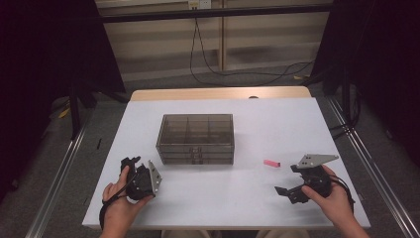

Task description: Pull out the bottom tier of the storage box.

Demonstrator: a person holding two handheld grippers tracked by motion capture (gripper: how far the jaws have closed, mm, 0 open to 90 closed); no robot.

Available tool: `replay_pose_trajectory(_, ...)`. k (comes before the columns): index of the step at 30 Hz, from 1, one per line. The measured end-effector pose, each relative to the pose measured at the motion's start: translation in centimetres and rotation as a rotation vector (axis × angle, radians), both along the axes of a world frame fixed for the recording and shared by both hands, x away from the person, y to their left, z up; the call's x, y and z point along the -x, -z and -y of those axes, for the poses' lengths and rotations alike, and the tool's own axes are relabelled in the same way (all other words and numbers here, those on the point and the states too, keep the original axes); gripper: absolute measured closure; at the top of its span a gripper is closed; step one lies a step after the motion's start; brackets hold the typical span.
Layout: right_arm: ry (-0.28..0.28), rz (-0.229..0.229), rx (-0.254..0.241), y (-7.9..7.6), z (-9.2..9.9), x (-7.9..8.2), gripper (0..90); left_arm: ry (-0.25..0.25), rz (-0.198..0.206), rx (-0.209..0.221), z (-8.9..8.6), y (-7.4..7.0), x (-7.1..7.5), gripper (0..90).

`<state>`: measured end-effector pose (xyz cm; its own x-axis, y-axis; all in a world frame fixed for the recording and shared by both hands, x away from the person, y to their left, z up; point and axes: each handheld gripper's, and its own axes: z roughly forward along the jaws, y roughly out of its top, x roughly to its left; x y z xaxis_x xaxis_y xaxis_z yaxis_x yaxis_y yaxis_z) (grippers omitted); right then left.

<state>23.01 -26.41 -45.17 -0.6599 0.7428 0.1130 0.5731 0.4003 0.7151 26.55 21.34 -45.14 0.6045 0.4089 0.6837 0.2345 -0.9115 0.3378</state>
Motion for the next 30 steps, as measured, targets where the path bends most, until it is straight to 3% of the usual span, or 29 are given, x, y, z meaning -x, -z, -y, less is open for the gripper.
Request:
replay_pose_trajectory(5, 0.004, 0.003, 0.001, 0.0, 0.0, 0.0, 2.7, 0.024, 0.007, -0.032, 0.4, 0.0, 0.1, 12.1)
replay_pose_trajectory(6, 0.004, 0.000, 0.002, 0.0, 0.0, 0.0, 2.7, 0.021, 0.009, -0.018, 0.5, 0.2, 0.1, 12.1)
replay_pose_trajectory(7, 0.002, -0.001, 0.001, 0.0, 0.0, 0.0, 2.7, 0.029, 0.007, -0.041, 0.6, 0.0, 0.0, 12.0)
replay_pose_trajectory(9, 0.003, -0.003, -0.003, 0.0, 0.0, 0.1, 2.7, 0.029, 0.013, -0.023, 0.7, 0.2, 0.0, 12.0)
replay_pose_trajectory(10, 0.003, -0.003, -0.002, 0.0, 0.0, 0.1, 2.7, 0.032, 0.008, -0.044, 0.7, 0.1, 0.0, 12.1)
replay_pose_trajectory(12, 0.002, -0.003, -0.003, 0.0, 0.0, 0.1, 2.7, 0.028, 0.013, -0.031, 0.8, 0.3, 0.1, 12.1)
replay_pose_trajectory(22, 0.006, -0.003, -0.006, 0.0, 0.1, 0.1, 2.7, 0.059, 0.041, -0.127, 1.5, 0.2, 0.2, 12.0)
replay_pose_trajectory(27, 0.006, -0.003, -0.003, 0.0, 0.1, 0.1, 2.7, 0.073, 0.071, -0.117, 1.7, 0.2, 0.2, 12.0)
replay_pose_trajectory(30, 0.007, 0.000, -0.004, 0.0, 0.1, 0.1, 2.7, 0.068, 0.066, -0.119, 1.9, 0.3, 0.3, 12.2)
